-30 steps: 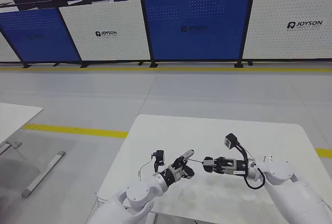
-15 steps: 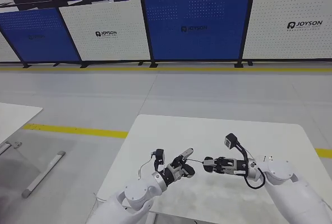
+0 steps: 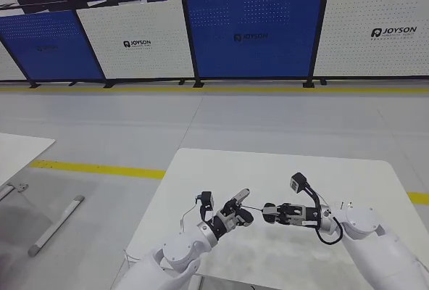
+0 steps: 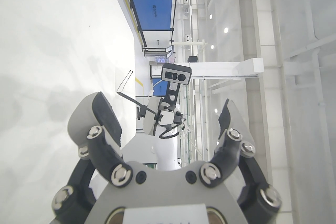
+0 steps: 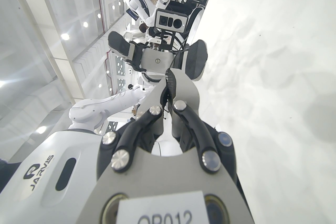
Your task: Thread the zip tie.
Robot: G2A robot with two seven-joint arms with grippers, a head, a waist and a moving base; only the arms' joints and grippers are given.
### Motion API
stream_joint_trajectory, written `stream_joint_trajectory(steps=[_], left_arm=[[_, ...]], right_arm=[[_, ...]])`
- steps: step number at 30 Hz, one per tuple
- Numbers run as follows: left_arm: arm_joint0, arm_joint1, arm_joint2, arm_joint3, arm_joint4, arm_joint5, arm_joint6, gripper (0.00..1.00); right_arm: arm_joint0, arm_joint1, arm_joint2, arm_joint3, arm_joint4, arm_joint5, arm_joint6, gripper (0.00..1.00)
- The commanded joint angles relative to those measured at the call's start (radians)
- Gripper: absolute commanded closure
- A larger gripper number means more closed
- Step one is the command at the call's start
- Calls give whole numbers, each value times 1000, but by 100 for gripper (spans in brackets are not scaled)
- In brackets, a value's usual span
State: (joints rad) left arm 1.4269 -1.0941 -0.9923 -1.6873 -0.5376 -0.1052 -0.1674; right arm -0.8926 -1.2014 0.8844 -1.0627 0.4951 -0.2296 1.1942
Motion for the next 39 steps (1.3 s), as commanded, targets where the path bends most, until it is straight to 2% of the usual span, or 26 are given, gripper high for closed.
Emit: stream_joint_trajectory(steps=[1, 2, 3, 4, 9, 14, 21, 30, 33, 36, 37, 38, 39], left_arm=[[-3, -3, 5, 9, 9, -12, 0, 0], [-4, -4, 7, 10, 7, -15, -1, 35], [-5, -5, 9, 12, 8, -14, -3, 54], [-6, -6, 9, 13, 9, -14, -5, 56], [-3, -8, 4, 18, 27, -12, -12, 84], [3, -9, 2, 17, 37, -16, -24, 100], [9, -9, -5, 14, 44, -14, -64, 100], [14, -11, -13, 13, 62, -10, -74, 100], [15, -12, -15, 14, 67, -8, -74, 91], [18, -13, -20, 14, 68, -9, -76, 90], [20, -13, -22, 13, 67, -9, -76, 84], [21, -13, -24, 11, 65, -10, -76, 85], [22, -13, -25, 11, 66, -11, -75, 93]], right_arm=[[0, 0, 0, 0, 0, 0, 0, 100], [0, 0, 0, 0, 0, 0, 0, 100], [0, 0, 0, 0, 0, 0, 0, 100], [0, 0, 0, 0, 0, 0, 0, 100], [0, 0, 0, 0, 0, 0, 0, 100], [0, 0, 0, 0, 0, 0, 0, 100], [0, 0, 0, 0, 0, 0, 0, 100], [0, 0, 0, 0, 0, 0, 0, 100], [0, 0, 0, 0, 0, 0, 0, 100], [0, 0, 0, 0, 0, 0, 0, 100], [0, 0, 0, 0, 0, 0, 0, 100], [0, 0, 0, 0, 0, 0, 0, 100], [0, 0, 0, 0, 0, 0, 0, 100]])
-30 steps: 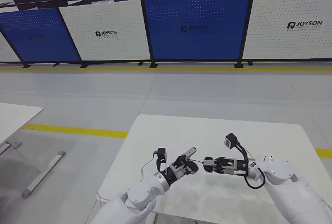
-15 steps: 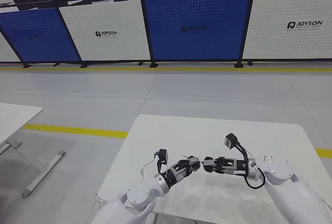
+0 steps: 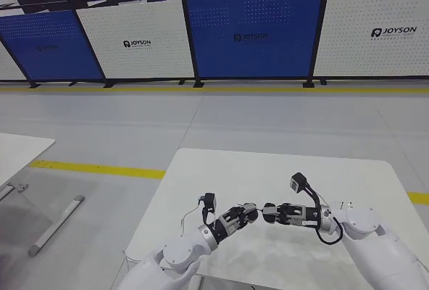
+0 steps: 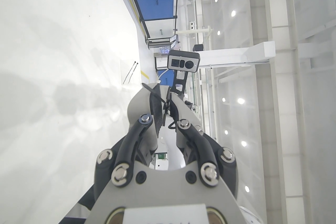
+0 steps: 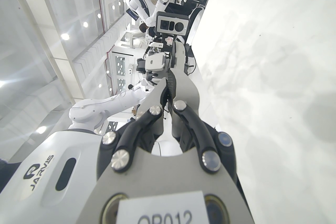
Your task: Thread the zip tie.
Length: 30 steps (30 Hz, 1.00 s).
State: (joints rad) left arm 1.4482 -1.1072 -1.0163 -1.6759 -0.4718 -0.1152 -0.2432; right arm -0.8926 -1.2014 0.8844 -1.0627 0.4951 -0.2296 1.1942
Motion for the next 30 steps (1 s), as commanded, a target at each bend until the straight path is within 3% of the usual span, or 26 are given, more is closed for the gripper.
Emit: stream_joint_trajectory(steps=[1, 15, 16, 17, 18, 30], left_arm=[[2, 0, -2, -1, 3, -1, 1, 98], [6, -4, -8, 0, 21, -2, -15, 100], [6, -5, -9, -1, 23, -1, -15, 100], [6, -5, -9, -1, 25, 0, -15, 100], [6, -5, -9, -2, 26, 1, -16, 100], [9, -8, -17, -5, 52, 42, 7, 100]], right_arm=[[0, 0, 0, 0, 0, 0, 0, 100], [-10, 0, 1, -13, -9, 0, -29, 100], [-17, 1, 4, -26, -18, 2, -45, 80], [-21, 2, 7, -34, -21, 5, -50, 54], [-25, 4, 13, -40, -23, 5, -57, 0], [-106, 48, 154, -120, -22, 0, -61, 0]])
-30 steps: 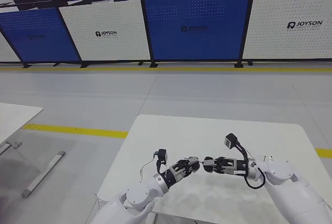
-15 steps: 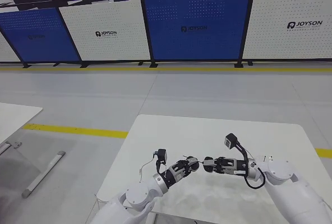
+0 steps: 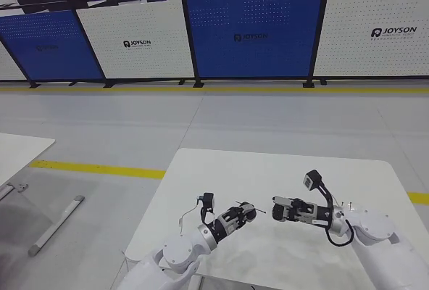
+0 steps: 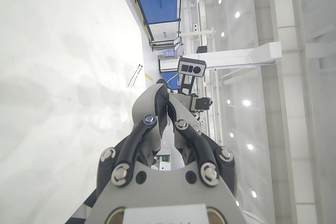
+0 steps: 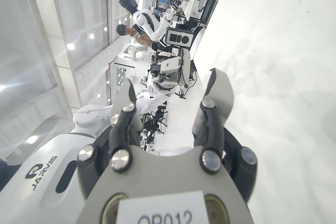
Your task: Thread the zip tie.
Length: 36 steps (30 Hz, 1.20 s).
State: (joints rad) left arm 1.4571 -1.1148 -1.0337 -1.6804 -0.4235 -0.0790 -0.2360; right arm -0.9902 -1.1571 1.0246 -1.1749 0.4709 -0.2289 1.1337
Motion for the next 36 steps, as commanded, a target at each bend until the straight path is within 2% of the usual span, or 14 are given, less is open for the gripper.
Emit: stream_joint_trajectory(steps=[1, 3, 16, 18, 20, 23, 26, 30, 34, 35, 36], left_arm=[[1, -1, 1, 0, 3, 12, 3, 100], [0, -3, 3, -3, -22, 27, 10, 100], [0, -3, 3, -3, -22, 27, 10, 100], [-1, -4, 4, 11, -15, 33, 8, 100], [-6, -3, -8, 30, -13, 35, 9, 100], [1, -1, -33, 27, -49, 22, -7, 100], [19, 4, -71, -10, -62, -18, -10, 100], [59, 12, -127, -105, -68, -64, -17, 100], [110, 19, -164, -195, -71, -78, -40, 100], [123, 20, -168, -205, -80, -70, -31, 100], [123, 20, -168, -205, -80, -70, -31, 100]], right_arm=[[-18, 8, 27, -15, 3, 1, 3, 0], [-30, 13, 46, -25, 5, -3, -7, 0], [-30, 13, 46, -25, 5, -3, -7, 0], [-30, 13, 46, -25, 5, -3, -7, 0], [-30, 13, 46, -25, 5, -3, -7, 0], [-30, 13, 46, -25, 5, -3, -7, 0], [-30, 13, 46, -25, 5, -3, -7, 0], [-30, 13, 46, -25, 5, -3, -7, 0], [-30, 13, 46, -25, 5, -3, -7, 0], [-30, 13, 46, -25, 5, -3, -7, 0], [-30, 13, 46, -25, 5, -3, -7, 0]])
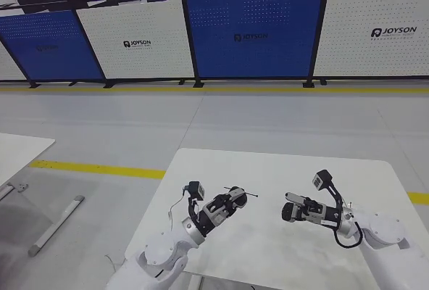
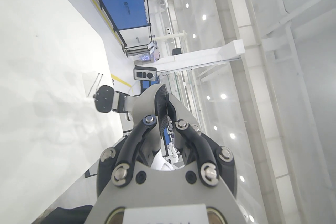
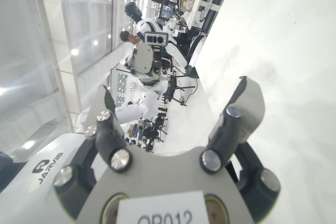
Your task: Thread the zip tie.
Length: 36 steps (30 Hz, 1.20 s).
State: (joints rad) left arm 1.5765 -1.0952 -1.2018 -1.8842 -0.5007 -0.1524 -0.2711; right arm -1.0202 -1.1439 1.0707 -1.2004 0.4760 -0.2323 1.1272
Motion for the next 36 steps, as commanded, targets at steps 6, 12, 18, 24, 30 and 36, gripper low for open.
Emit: stream_joint_trajectory(steps=[6, 12, 18, 24, 30, 36], left_arm=[[3, 0, 0, -1, -2, 3, 4, 100], [2, -1, 2, -2, -2, 4, 8, 100], [18, -6, -22, -77, -82, -77, 20, 100], [68, -4, -61, -186, -71, -115, 14, 100], [79, -3, -71, -203, -48, -93, 27, 100], [77, -5, -60, -214, -78, -89, 15, 100]], right_arm=[[0, 0, 0, 0, 0, 0, 0, 0], [0, 0, 0, 0, 0, 0, 0, 0], [0, 0, 0, 0, 0, 0, 0, 0], [0, 0, 0, 0, 0, 0, 0, 0], [0, 0, 0, 0, 0, 0, 0, 0], [0, 0, 0, 0, 0, 0, 0, 0]])
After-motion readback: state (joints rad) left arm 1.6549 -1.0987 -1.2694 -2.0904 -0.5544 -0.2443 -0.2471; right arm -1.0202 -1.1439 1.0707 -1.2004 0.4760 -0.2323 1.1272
